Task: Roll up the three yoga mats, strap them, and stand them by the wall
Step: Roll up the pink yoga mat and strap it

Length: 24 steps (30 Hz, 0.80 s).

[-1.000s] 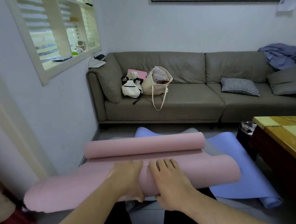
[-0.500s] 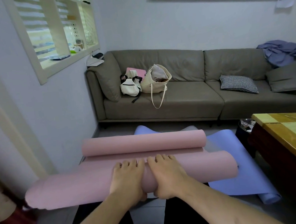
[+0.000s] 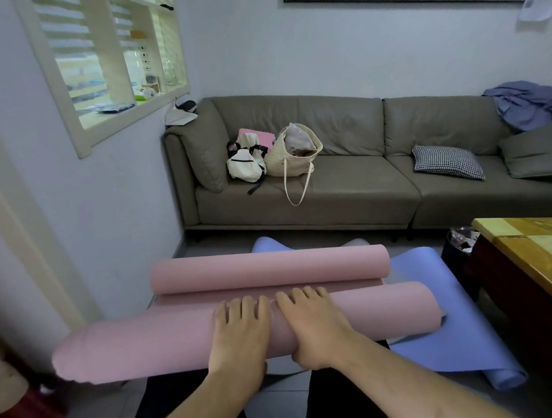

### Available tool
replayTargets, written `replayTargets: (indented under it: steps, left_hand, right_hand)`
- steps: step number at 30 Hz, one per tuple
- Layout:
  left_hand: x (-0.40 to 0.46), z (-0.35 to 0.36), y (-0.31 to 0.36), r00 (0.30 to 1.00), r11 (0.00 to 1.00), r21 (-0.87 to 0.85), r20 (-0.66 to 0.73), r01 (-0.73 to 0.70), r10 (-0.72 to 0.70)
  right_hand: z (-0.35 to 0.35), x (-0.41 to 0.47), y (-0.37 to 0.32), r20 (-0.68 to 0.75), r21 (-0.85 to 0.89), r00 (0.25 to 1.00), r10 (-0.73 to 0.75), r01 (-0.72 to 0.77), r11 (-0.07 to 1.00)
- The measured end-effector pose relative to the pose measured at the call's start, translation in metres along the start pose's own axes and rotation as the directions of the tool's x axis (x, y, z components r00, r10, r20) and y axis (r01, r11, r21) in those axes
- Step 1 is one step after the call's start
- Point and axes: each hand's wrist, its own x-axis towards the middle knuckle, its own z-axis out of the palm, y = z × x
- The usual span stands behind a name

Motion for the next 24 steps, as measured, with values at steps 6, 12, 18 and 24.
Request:
replayTargets:
  steps: [6, 12, 18, 24]
  left_hand:
    - [0.013, -0.009, -0.012, 0.997, 0.998, -0.049, 0.07, -0.028, 0.031]
    - [0.017, -0.019, -0.019, 0.99, 0.995, -0.069, 0.116, -0.07, 0.078]
    - [0.022, -0.033, -0.028, 0.955, 0.986, -0.138, 0.268, -0.091, 0.125]
    - [0.017, -0.025, -0.02, 0.98, 0.991, -0.116, 0.182, -0.06, 0.08]
  right_hand:
    - [0.007, -0.007, -0.001, -0.078, 0.003, 0.997, -0.008, 0.009, 1.0]
    - [0.004, -0.018, -0.003, -0.133, -0.009, 0.991, -0.001, 0.0, 1.0]
    - [-0.002, -0.023, -0.006, -0.081, -0.064, 0.997, 0.012, -0.017, 0.998]
    - [-0.006, -0.01, 0.003, 0.006, -0.025, 1.0, 0.0, 0.001, 1.0]
